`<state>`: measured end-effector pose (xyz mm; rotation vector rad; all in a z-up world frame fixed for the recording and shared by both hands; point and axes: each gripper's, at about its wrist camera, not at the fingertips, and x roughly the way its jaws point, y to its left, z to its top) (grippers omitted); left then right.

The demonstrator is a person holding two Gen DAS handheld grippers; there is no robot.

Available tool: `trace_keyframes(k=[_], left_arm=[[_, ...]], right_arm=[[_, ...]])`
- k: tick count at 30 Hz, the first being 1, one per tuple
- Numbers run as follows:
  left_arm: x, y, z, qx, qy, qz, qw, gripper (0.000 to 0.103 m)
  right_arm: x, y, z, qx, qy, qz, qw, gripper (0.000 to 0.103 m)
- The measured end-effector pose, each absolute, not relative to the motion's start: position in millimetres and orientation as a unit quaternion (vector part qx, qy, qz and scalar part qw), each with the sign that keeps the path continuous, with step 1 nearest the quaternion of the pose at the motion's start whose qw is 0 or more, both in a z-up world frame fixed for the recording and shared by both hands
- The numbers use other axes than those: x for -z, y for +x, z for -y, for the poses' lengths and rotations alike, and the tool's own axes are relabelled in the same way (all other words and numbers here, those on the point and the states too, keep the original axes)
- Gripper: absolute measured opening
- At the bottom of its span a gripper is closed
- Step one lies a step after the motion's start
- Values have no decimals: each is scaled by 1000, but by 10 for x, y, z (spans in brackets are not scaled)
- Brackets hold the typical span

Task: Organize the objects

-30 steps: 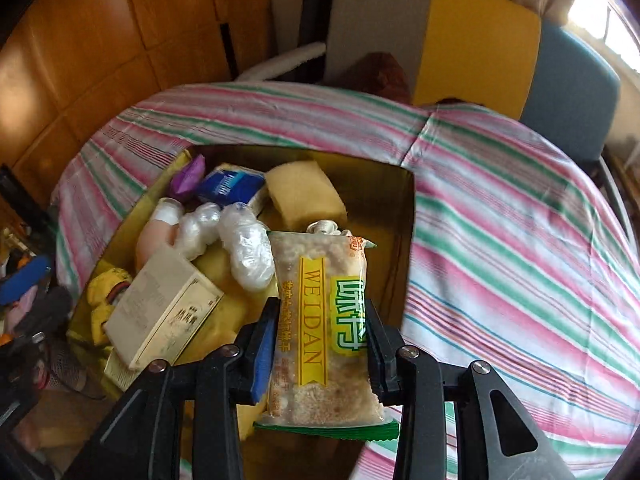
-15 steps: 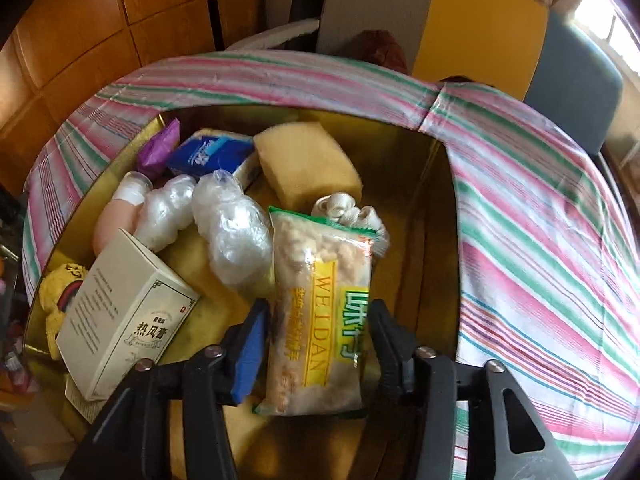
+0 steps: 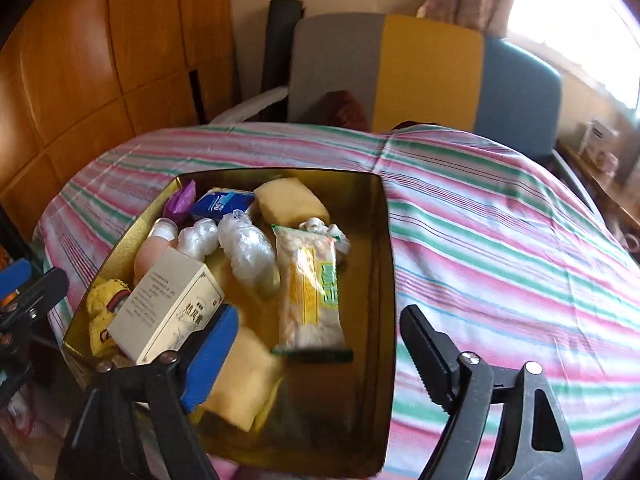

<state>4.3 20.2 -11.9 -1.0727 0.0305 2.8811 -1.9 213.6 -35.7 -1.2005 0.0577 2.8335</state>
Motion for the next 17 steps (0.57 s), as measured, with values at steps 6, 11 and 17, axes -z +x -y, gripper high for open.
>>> trace_keyframes(k=[6,11,17], left_arm=[[101,98,-199,-938,-344,-8,36,64],[61,139,-193,-946,-324,-18,28,56],[38,151,-180,-948,-316,-21,29,53]], right_arm=[[360,149,-2043,-925,-379,-8,32,86],[334,165,-2010,-927,-374,-8,28,87],[337,188,-1983,-927,-374,-5,27,87]])
